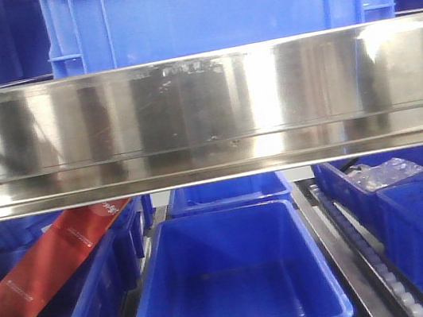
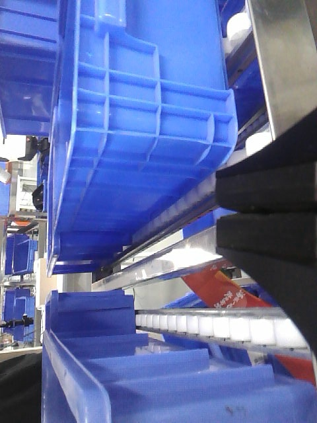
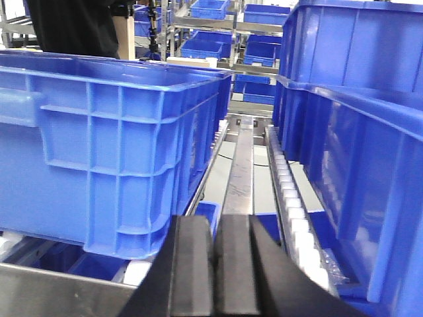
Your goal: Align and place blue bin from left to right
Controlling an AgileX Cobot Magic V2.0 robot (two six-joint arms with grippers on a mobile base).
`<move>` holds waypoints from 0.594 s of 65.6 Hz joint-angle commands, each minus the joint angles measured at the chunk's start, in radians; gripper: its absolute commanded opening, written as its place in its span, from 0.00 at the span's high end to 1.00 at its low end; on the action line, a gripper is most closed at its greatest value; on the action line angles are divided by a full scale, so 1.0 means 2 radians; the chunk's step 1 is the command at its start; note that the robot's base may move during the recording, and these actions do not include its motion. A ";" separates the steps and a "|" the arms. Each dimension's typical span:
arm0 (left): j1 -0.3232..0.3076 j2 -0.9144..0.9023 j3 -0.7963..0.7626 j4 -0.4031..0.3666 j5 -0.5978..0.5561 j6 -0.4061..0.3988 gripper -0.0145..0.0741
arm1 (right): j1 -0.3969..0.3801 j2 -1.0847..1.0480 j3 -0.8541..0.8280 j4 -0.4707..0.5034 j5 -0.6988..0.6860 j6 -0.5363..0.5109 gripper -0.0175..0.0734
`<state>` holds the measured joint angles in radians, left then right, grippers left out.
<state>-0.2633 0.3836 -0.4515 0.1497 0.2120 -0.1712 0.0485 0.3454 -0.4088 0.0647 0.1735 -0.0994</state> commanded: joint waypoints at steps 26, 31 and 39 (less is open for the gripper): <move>0.136 -0.185 0.203 -0.075 -0.051 0.098 0.93 | -0.002 -0.003 0.001 -0.005 -0.014 -0.004 0.99; 0.138 -0.192 0.226 -0.080 -0.076 0.098 0.93 | -0.002 -0.003 0.001 -0.005 -0.014 -0.004 0.99; 0.138 -0.192 0.226 -0.092 -0.033 0.098 0.93 | -0.002 -0.003 0.001 -0.005 -0.014 -0.004 0.99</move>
<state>0.0106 0.0084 0.0000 -0.0130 0.1460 0.0208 0.0485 0.3439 -0.4088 0.0647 0.1718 -0.1015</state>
